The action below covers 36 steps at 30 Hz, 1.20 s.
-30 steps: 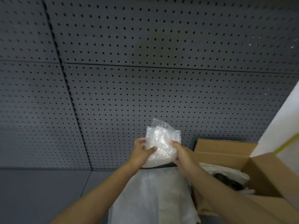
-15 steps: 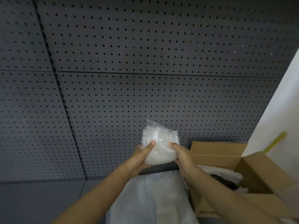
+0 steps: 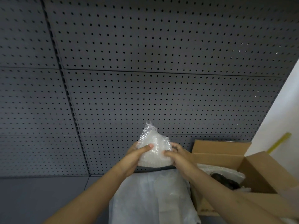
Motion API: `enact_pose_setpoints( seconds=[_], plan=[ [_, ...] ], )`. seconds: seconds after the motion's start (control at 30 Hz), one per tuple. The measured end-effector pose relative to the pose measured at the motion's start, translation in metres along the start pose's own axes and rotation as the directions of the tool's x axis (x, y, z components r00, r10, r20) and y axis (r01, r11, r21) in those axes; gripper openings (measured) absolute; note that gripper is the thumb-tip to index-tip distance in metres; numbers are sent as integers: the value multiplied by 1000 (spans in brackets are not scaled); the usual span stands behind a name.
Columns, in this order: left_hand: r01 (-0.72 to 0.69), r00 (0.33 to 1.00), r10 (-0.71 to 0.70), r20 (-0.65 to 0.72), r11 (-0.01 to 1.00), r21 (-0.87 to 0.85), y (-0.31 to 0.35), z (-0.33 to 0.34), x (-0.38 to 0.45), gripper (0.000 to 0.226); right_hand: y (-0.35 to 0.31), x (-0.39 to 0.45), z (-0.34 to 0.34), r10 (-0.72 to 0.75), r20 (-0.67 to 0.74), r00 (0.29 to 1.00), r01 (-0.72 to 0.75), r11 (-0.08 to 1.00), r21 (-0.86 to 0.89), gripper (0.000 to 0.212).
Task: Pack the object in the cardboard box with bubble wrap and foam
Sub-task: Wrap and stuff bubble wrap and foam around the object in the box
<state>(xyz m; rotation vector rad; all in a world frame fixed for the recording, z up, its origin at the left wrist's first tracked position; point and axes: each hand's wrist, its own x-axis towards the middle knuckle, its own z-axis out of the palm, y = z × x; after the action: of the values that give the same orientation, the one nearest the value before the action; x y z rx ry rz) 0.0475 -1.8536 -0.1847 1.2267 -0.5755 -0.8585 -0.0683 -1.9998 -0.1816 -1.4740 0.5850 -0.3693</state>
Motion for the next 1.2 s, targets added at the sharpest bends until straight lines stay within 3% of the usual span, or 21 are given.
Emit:
enact_pose_setpoints(
  seconds=[0.1, 0.2, 0.27, 0.33, 0.37, 0.43, 0.5, 0.53, 0.63, 0.7, 0.87, 0.97, 1.03, 1.13, 1.2],
  plan=[
    [12, 1000, -12, -21, 1000, 16, 4, -4, -5, 46, 4, 7, -1, 49, 94, 994, -54, 997, 50, 53],
    [39, 998, -35, -56, 997, 63, 6, -5, -8, 42, 3, 7, -3, 79, 211, 974, -83, 997, 9, 43],
    [32, 986, -10, -164, 990, 134, 5, -2, -7, 53, 4, 7, -2, 85, 159, 984, -83, 996, -23, 32],
    [-66, 933, 185, -307, 931, 360, 2, -1, -5, 71, 7, 7, -3, 81, 27, 996, -77, 991, -110, 27],
    [-138, 896, 338, -288, 828, 543, 2, -2, -5, 77, 9, 7, -3, 76, -21, 997, -79, 984, -162, 27],
    [-280, 862, 506, -10, 494, 823, 4, -3, -8, 80, 10, 5, -3, 67, -68, 995, -81, 970, -227, 18],
    [-362, 900, 332, 282, 208, 909, 8, 2, -11, 88, 9, 2, -2, 58, -53, 997, -69, 968, -242, 12],
    [-378, 913, 203, 354, 94, 921, 6, 5, -10, 95, 7, 0, -2, 53, -32, 998, -59, 967, -246, 12],
    [-386, 918, 43, 395, -136, 912, -4, 8, -3, 114, 3, -6, -3, 31, 53, 998, -20, 978, -208, 19],
    [-356, 929, 55, 366, -144, 923, -7, 9, 0, 116, 3, -10, -6, 29, 99, 995, -15, 991, -135, 23],
    [-319, 944, 69, 322, -52, 946, 3, 20, -1, 113, 2, -16, -21, 33, 155, 987, -40, 998, 41, 45],
    [-275, 960, 55, 275, -1, 961, 7, 25, 0, 110, 1, -18, -30, 27, 224, 974, -31, 999, 13, 55],
    [-273, 961, 48, 274, -21, 962, 9, 29, 0, 101, 2, -17, -35, 30, 255, 966, -26, 999, -19, 58],
    [-284, 954, 58, 293, -126, 951, 8, 36, 2, 81, 1, -17, -41, 7, 257, 966, 45, 980, -196, 55],
    [-295, 948, 68, 311, -181, 938, 5, 39, 5, 73, -6, -19, -46, -71, 224, 972, 178, 843, -507, 53]
  ],
)
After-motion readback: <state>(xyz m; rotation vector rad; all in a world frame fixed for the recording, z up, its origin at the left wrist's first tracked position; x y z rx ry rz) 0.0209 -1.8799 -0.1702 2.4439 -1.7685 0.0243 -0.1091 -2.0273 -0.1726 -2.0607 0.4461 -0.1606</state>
